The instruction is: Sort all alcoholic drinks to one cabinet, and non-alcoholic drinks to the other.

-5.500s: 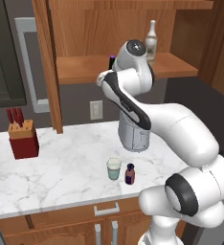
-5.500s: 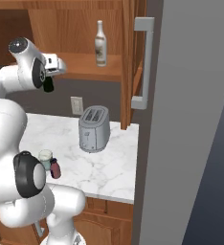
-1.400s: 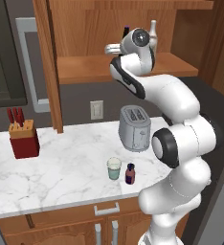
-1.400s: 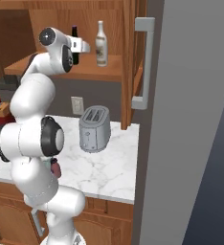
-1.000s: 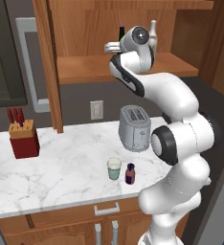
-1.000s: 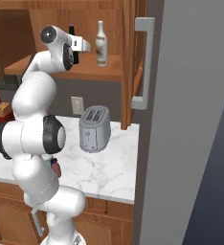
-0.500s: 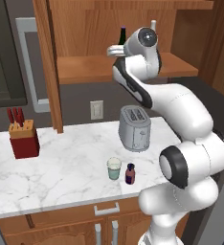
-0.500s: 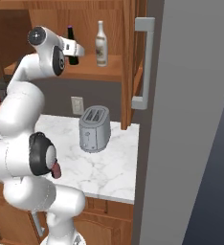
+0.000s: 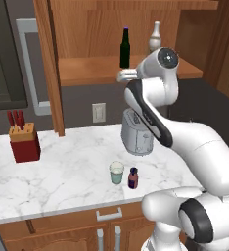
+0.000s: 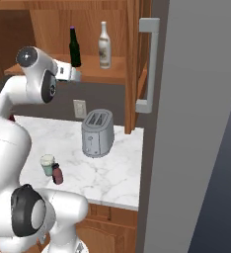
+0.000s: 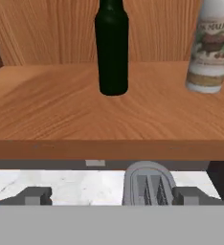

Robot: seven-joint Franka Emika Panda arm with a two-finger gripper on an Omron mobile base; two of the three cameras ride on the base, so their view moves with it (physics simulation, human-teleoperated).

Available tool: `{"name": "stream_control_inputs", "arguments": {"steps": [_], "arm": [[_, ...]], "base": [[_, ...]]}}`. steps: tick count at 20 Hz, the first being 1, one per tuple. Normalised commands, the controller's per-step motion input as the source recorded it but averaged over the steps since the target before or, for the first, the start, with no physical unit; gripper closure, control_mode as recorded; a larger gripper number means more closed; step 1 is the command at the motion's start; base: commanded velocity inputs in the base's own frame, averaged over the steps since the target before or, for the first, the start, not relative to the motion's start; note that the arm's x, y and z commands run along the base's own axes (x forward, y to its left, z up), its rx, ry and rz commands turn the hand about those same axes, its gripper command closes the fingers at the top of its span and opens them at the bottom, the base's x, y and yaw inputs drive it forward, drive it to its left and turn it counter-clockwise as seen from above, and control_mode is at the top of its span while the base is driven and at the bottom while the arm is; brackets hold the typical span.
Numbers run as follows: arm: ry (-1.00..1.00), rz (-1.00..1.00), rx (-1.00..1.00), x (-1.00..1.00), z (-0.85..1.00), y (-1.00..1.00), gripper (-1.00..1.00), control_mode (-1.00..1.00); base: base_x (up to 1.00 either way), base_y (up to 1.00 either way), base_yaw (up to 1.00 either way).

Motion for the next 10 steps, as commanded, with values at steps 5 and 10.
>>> {"name": "stream_control_inputs", "arguments": {"steps": [5, 10], "arm": [[0.28, 0.36, 0.01, -0.95, -1.0, -0.47, -1.0, -1.0], [0.31, 0.58, 0.0, -0.37, -1.0, -0.28, -1.0, -1.0]], "base": [[0.0, 0.0, 0.0], [0.0, 0.0, 0.0]]}}
